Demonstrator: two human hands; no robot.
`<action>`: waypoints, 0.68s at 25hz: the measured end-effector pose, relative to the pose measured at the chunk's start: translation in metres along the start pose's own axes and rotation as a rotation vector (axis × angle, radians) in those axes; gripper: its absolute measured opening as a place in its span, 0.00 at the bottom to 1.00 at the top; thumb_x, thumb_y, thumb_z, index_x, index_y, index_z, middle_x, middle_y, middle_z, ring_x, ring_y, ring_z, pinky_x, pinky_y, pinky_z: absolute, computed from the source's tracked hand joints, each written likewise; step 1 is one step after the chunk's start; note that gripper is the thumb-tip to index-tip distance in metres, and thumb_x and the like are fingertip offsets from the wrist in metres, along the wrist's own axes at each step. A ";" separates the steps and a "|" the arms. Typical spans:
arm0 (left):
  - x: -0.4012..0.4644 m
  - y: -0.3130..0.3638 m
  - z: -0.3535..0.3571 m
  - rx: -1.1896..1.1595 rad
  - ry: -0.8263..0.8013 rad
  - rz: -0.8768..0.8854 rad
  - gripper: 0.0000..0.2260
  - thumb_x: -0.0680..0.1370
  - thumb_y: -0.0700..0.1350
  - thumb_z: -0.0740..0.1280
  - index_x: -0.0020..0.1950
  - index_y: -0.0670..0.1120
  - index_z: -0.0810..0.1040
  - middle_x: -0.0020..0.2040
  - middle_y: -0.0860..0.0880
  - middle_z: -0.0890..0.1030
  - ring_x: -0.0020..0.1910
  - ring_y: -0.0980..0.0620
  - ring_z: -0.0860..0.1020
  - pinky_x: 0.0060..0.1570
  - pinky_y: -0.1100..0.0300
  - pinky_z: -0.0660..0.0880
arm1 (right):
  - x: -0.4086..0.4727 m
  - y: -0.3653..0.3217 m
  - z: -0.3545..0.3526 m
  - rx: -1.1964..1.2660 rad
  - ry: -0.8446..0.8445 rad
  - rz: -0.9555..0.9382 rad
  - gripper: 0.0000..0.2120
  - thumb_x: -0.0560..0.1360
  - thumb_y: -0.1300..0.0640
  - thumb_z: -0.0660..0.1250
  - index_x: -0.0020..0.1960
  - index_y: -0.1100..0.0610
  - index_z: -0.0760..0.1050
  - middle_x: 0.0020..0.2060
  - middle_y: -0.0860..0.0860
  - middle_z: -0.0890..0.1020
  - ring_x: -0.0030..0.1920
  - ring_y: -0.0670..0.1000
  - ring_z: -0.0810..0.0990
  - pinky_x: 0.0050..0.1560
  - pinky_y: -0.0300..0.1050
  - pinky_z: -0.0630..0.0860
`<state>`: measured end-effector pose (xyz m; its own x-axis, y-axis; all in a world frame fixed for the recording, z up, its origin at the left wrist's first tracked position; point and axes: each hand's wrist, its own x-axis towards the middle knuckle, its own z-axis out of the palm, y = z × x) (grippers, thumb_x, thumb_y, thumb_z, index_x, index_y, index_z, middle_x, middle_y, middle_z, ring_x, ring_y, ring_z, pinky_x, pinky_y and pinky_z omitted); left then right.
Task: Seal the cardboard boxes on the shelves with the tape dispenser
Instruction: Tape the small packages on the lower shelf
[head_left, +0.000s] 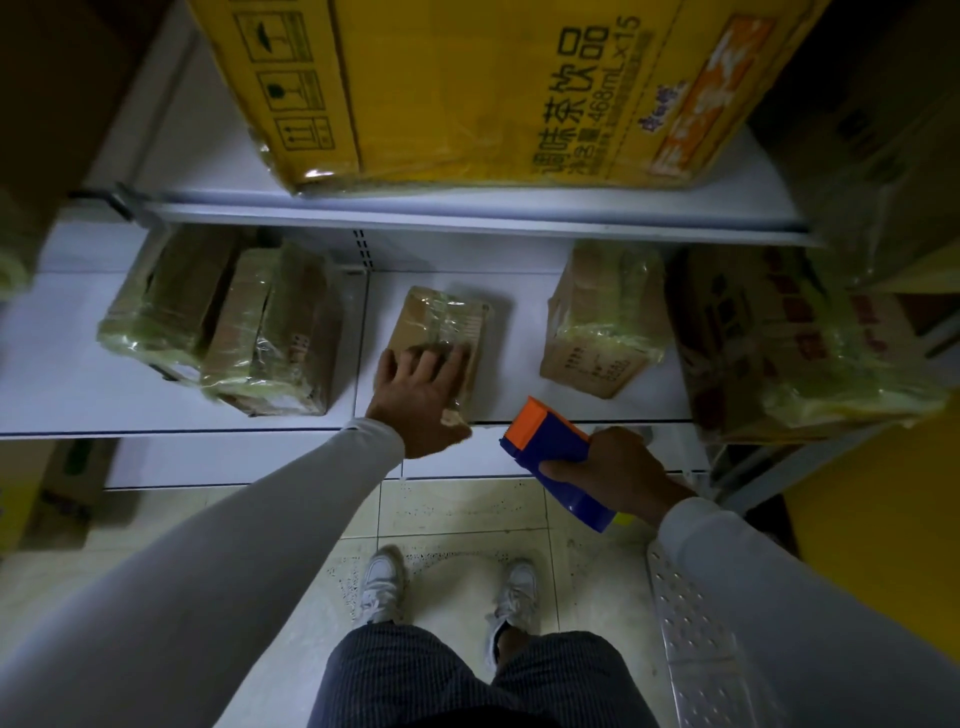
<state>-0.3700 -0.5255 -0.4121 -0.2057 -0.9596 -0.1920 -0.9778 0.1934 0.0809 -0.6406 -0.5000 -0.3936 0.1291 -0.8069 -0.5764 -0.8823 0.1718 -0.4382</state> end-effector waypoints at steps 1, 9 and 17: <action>0.001 0.006 -0.001 -0.063 0.021 -0.075 0.48 0.68 0.73 0.60 0.77 0.50 0.44 0.71 0.46 0.63 0.69 0.41 0.62 0.71 0.39 0.52 | -0.001 0.000 -0.001 0.002 0.010 0.001 0.21 0.70 0.36 0.72 0.33 0.52 0.73 0.28 0.46 0.77 0.31 0.46 0.78 0.33 0.40 0.70; 0.001 -0.001 0.007 0.030 0.049 -0.022 0.31 0.76 0.50 0.63 0.77 0.50 0.56 0.72 0.45 0.63 0.71 0.40 0.59 0.72 0.42 0.49 | -0.011 0.008 -0.006 0.081 0.038 -0.001 0.21 0.69 0.36 0.72 0.42 0.55 0.80 0.36 0.51 0.83 0.36 0.49 0.82 0.35 0.41 0.72; -0.011 -0.040 -0.018 0.054 0.146 -0.111 0.25 0.77 0.62 0.50 0.63 0.47 0.71 0.63 0.45 0.75 0.62 0.43 0.72 0.60 0.44 0.66 | -0.021 0.004 -0.013 0.115 0.071 0.001 0.19 0.70 0.37 0.73 0.39 0.53 0.79 0.34 0.49 0.82 0.36 0.48 0.81 0.34 0.41 0.71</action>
<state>-0.3274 -0.5261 -0.3958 -0.0922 -0.9944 -0.0523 -0.9957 0.0915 0.0141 -0.6530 -0.4900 -0.3745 0.0920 -0.8438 -0.5287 -0.8242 0.2334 -0.5160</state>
